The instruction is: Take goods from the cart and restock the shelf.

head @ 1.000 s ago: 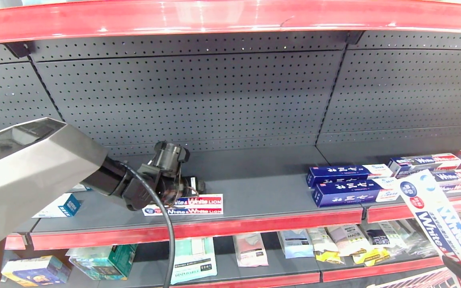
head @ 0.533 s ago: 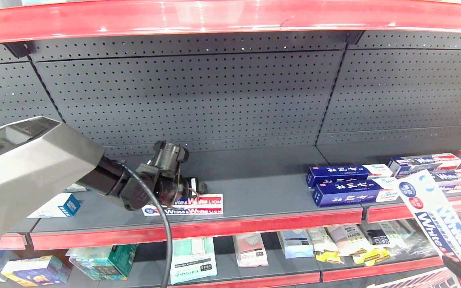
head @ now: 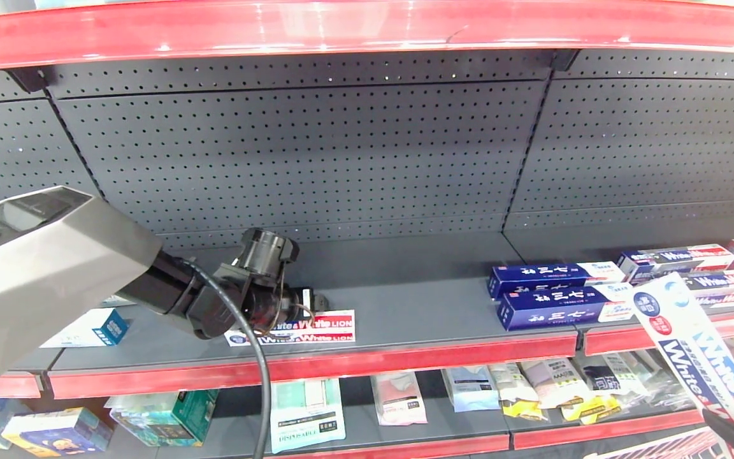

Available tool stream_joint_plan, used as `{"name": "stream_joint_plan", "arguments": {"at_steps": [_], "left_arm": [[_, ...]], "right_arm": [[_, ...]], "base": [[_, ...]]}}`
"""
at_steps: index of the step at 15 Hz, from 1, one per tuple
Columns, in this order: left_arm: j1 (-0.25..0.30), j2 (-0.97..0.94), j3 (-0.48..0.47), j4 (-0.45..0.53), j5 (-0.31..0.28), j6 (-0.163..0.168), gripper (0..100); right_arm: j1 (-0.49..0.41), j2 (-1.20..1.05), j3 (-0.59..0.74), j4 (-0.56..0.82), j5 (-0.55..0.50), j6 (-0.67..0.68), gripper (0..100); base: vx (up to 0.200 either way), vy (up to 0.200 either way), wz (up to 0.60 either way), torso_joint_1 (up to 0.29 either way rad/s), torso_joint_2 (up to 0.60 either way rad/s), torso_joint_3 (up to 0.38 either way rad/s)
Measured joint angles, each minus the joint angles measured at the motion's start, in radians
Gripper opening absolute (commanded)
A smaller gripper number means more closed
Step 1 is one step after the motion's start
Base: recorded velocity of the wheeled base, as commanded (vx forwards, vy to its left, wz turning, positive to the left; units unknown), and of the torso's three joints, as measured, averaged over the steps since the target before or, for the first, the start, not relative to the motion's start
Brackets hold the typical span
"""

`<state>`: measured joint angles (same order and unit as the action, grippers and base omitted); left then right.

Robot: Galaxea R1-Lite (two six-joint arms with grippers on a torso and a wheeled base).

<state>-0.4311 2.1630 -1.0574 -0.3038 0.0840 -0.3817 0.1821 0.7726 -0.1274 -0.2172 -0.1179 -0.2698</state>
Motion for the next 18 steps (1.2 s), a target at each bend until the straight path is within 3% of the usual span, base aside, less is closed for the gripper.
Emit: {"name": "stream_joint_plan", "arguments": {"at_steps": [18], "left_arm": [[0.006, -0.031, 0.050, 0.024, -0.023, 0.032, 100]], "right_arm": [[0.000, -0.003, 0.016, 0.000, 0.000, 0.002, 0]], "base": [[0.000, 0.000, 0.00, 0.000, 0.00, 0.000]]}}
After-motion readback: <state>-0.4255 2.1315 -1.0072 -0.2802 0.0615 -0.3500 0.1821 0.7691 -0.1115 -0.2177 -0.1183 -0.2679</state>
